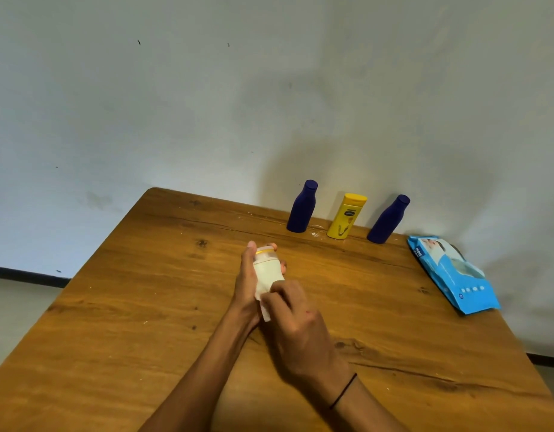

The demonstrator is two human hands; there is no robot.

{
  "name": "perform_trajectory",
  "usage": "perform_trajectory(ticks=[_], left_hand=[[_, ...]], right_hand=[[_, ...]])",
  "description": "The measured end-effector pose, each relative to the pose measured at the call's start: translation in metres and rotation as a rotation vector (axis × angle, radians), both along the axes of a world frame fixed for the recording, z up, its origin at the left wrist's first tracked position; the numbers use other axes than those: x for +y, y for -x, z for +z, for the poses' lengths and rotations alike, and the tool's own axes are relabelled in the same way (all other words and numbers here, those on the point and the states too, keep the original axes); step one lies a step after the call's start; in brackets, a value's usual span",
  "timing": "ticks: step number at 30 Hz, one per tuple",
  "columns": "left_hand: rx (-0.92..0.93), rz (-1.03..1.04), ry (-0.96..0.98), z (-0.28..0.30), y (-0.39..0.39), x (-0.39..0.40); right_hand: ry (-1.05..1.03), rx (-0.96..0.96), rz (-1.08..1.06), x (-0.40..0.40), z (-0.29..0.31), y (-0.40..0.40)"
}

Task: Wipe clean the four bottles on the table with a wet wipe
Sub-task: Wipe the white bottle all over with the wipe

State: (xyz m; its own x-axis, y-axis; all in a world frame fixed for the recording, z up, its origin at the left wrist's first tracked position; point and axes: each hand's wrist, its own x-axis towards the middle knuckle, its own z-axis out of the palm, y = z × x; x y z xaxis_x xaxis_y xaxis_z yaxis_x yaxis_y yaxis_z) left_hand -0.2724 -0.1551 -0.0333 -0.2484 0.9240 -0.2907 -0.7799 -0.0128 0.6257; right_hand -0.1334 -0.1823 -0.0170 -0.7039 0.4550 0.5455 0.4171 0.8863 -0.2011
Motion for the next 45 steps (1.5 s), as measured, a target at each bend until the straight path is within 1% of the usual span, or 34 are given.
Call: perform_trajectory(ticks=[2,4,5,7,11,15,17,19,20,22,24,28,34,39,41,45], left_hand=[[0.017,0.012,0.016,0.000,0.003,0.002],[0.026,0.022,0.014,0.000,0.005,0.002],[0.032,0.025,0.007,0.000,0.006,0.001],[0.044,0.016,-0.006,0.001,0.005,0.000],[0.074,0.003,-0.042,0.000,0.001,0.000],[0.111,0.048,-0.081,-0.003,0.004,0.000],[0.150,0.085,-0.093,-0.004,0.004,0.000],[0.202,0.122,-0.107,-0.004,0.004,-0.001],[0.227,0.138,-0.116,-0.003,0.003,-0.002],[0.273,0.168,-0.128,-0.002,0.003,-0.002],[0.310,0.197,-0.145,-0.003,0.003,-0.003],[0.369,0.248,-0.166,-0.007,0.002,-0.002],[0.425,0.274,-0.162,-0.007,0.005,-0.002],[0.421,0.276,-0.180,-0.006,0.008,-0.002],[0.400,0.273,-0.176,-0.007,0.009,-0.001],[0.405,0.276,-0.173,-0.009,0.009,0.000]], right_hand=[[-0.138,-0.096,0.051,-0.004,-0.002,0.001],[-0.237,-0.124,0.110,-0.004,-0.005,-0.004],[-0.244,-0.116,0.128,-0.003,-0.008,-0.008],[-0.185,-0.065,0.092,0.000,-0.014,-0.018],[0.111,0.113,-0.075,0.003,-0.014,-0.027],[0.399,0.355,-0.271,-0.003,-0.007,-0.013],[0.506,0.457,-0.350,-0.007,-0.008,-0.006],[0.602,0.532,-0.401,-0.011,-0.013,0.000],[0.684,0.575,-0.414,-0.013,-0.015,0.003],[0.945,0.688,-0.416,-0.016,-0.014,0.011],[1.131,0.761,-0.408,-0.018,-0.009,0.016],[1.348,0.759,-0.408,-0.012,-0.003,0.018],[1.578,0.713,-0.290,-0.008,0.007,0.014],[1.963,0.841,-0.097,-0.003,0.005,0.009],[2.019,0.829,-0.056,0.000,0.003,0.008],[2.011,0.788,-0.043,-0.002,-0.001,0.011]])
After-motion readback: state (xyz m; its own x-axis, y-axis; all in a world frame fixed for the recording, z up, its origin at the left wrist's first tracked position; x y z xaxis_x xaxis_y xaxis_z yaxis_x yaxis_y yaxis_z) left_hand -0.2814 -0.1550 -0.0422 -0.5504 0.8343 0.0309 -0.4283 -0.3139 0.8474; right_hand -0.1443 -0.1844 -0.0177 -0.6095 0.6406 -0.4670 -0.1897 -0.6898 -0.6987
